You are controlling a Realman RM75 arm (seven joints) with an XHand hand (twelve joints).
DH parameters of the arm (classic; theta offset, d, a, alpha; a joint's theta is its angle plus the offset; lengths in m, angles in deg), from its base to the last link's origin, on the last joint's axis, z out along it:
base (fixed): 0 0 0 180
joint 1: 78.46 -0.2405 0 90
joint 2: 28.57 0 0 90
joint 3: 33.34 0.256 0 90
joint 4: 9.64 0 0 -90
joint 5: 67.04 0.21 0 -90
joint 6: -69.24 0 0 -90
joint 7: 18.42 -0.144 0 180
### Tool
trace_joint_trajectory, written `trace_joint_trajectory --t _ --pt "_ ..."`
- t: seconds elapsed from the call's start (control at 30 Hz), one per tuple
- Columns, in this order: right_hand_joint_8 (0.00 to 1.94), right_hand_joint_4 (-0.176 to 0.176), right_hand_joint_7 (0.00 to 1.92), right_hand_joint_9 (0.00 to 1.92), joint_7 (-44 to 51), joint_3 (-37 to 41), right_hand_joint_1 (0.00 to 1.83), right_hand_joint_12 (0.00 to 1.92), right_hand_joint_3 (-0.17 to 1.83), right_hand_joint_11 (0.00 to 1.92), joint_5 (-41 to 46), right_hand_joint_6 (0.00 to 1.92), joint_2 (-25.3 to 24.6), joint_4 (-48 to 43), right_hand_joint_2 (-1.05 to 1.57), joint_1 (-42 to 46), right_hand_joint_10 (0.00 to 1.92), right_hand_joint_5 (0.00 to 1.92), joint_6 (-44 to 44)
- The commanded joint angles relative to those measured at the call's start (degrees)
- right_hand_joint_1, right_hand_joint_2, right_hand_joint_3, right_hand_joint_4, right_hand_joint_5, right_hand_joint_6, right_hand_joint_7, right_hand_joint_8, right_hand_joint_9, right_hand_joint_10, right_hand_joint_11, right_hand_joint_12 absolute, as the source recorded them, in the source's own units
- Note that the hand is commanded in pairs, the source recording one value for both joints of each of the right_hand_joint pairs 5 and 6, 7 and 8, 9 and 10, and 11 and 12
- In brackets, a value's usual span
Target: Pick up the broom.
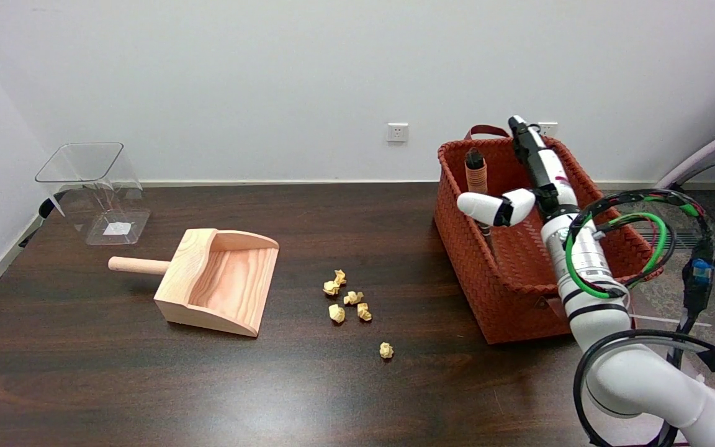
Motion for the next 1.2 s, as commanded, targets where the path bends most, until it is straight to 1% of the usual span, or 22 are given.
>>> trace_joint_trajectory --t 0.03,0.23,0.47,0.63,0.8,0.87,0.93,0.97,1.0,1.03,1.1,1.2 --pt "0.12 0.0 0.12 0.1 4.2 0.1 1.0 0.1 1.14 0.1 4.7 0.1 0.1 1.2 -0.58 -0.2 0.1 0.1 -6.4" --pt "0.24 0.0 0.24 0.1 4.0 -0.2 1.01 0.1 1.14 0.1 4.8 0.1 0.1 0.6 -0.55 -0.4 0.1 0.1 -6.5" --pt "0.38 0.0 0.38 0.1 3.6 -0.4 1.0 0.1 1.12 0.1 6.7 0.1 0.1 -0.2 -0.5 -1.5 0.1 0.1 -9.5" --pt "0.43 0.0 0.43 0.09 3.2 -0.4 0.98 0.09 1.14 0.09 6.7 0.09 0.0 -0.3 -0.48 -2.1 0.09 0.09 -10.9" --pt "0.46 0.0 0.46 0.09 0.0 -0.5 0.97 0.09 1.13 0.09 6.7 0.09 -0.4 -1.1 -0.47 -2.7 0.09 0.09 -12.9" --pt "0.5 0.0 0.5 0.13 -1.6 -0.5 0.96 0.13 1.12 0.13 6.7 0.13 -0.4 -1.4 -0.47 -3.0 0.13 0.13 -13.6" --pt "0.59 0.0 0.59 0.2 -2.9 -0.5 0.96 0.2 1.11 0.2 6.7 0.2 -0.4 -1.7 -0.47 -3.0 0.2 0.2 -13.8" --pt "0.81 0.0 0.81 0.35 -3.6 -0.5 0.95 0.35 1.11 0.35 6.7 0.35 -0.4 -1.8 -0.48 -3.1 0.35 0.35 -13.8" --pt "0.9 0.0 0.9 0.41 -4.0 -0.5 0.95 0.41 1.12 0.41 6.7 0.41 -0.4 -1.8 -0.48 -3.1 0.41 0.41 -13.8" --pt "1.14 0.0 1.14 0.64 -4.7 -0.5 0.93 0.64 1.16 0.64 6.7 0.64 -0.4 -1.8 -0.47 -3.1 0.64 0.64 -13.8" --pt "1.47 0.0 1.47 1.12 -5.4 -0.5 0.89 1.12 1.13 1.12 6.7 1.12 -0.4 -1.8 -0.34 -3.0 1.12 1.12 -13.8" --pt "1.7 0.0 1.7 1.52 -6.3 -0.8 0.87 1.52 1.07 1.52 6.7 1.52 -0.5 -2.1 -0.23 -3.1 1.52 1.52 -13.8"
